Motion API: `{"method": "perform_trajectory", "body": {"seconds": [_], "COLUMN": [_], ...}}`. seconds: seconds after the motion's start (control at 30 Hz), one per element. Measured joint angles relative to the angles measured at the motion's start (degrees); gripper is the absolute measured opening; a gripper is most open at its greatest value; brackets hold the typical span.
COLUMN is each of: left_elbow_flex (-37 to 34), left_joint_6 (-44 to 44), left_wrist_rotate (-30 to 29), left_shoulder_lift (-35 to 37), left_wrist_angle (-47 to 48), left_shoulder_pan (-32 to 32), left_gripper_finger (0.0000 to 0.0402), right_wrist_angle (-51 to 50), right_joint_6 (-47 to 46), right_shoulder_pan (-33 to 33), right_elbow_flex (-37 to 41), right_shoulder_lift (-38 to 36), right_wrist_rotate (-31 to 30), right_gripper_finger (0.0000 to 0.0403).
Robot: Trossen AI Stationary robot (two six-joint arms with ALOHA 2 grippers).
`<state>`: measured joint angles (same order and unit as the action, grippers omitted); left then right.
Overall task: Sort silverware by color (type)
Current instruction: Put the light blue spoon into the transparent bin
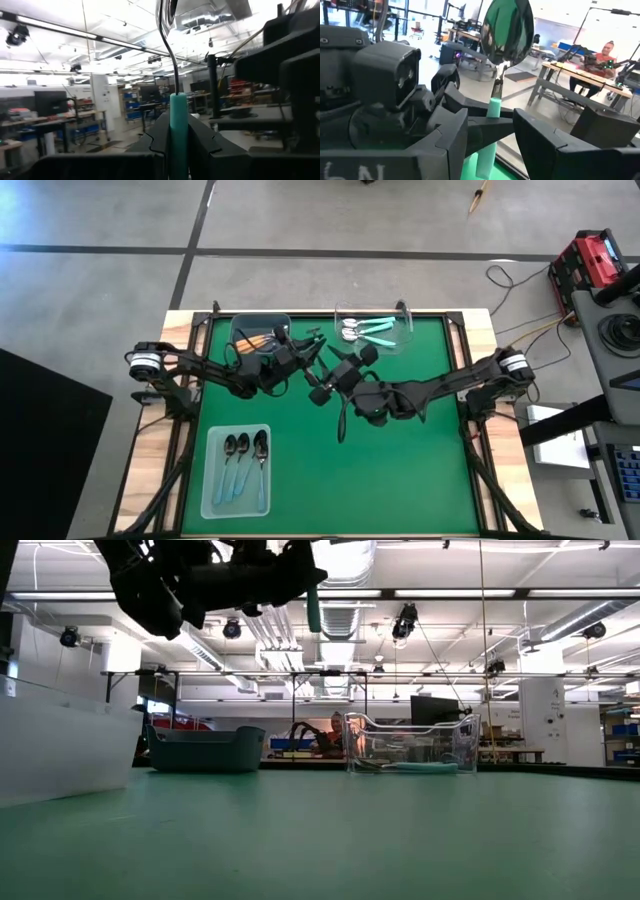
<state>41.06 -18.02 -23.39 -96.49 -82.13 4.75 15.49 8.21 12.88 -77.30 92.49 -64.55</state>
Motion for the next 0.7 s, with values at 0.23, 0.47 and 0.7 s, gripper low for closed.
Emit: {"method": "perform_trajectory", "body": {"seconds": [0.23, 0.47, 0.7], "left_elbow_flex": [-0.11, -0.11, -0.11], "left_joint_6": [-0.04, 1.34, 2.54], "left_wrist_rotate": [0.01, 2.10, 3.42], "left_shoulder_lift": [-0.02, -0.02, 0.00], "left_wrist_angle": [-1.31, -1.27, -0.94], "left_shoulder_pan": [-0.04, -0.07, -0.21], "left_gripper_finger": [0.0019, 0.0019, 0.0019], "right_wrist_angle": [1.68, 4.68, 4.54], "right_joint_6": [0.00, 0.51, -1.14], "right_shoulder_pan": [-0.28, -2.64, -4.18], "right_elbow_flex": [0.00, -0.04, -0.04], "right_shoulder_lift": [-0.78, -1.58, -1.69], "right_wrist_rotate": [0.21, 8.10, 10.57], "right_gripper_finger": [0.0134, 0.0131, 0.0156]}}
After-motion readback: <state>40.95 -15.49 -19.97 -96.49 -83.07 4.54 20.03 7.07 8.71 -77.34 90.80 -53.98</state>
